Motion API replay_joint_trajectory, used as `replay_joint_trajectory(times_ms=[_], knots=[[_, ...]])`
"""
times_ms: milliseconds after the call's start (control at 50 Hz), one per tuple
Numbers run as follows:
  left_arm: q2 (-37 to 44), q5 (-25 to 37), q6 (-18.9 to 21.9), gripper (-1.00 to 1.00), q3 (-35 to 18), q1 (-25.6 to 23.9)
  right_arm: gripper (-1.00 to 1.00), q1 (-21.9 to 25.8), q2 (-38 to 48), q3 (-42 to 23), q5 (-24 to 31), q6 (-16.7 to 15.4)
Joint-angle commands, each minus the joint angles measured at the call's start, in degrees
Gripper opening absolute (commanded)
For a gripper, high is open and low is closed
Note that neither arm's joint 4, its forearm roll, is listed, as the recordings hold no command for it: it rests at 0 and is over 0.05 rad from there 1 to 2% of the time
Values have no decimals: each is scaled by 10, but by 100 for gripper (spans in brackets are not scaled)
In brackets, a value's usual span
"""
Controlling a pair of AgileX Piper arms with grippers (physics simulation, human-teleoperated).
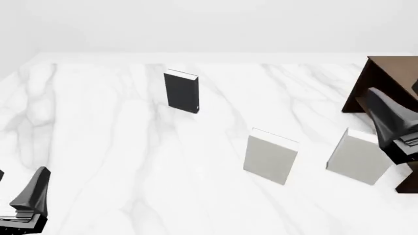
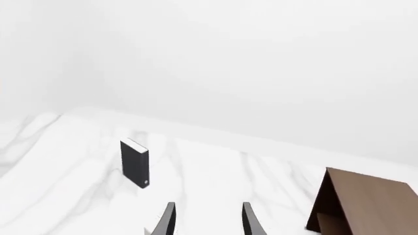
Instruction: Pick up the book on the left and place it on top of the shelf.
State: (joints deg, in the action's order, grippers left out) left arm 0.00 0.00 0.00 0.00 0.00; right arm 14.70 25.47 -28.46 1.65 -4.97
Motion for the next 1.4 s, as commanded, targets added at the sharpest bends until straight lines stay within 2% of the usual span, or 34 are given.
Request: replay_joint_trajectory(times_ms=[20,200,240,460,780,1040,1400], knots=[[0,0,0,100,0,0,100,29,88,-53,-20,-20],[0,0,0,100,0,0,100,47,164,-84,-48,-30],[0,0,0,100,0,0,100,48,180,-92,-51,-15],[0,0,0,100,0,0,100,59,270,-130,-81,-23],[0,0,0,100,0,0,100,79,374,-192,-84,-41],[0,0,0,100,0,0,100,98,453,-228,-105,-47],[0,0,0,100,0,0,100,119,520,-269,-126,-48]])
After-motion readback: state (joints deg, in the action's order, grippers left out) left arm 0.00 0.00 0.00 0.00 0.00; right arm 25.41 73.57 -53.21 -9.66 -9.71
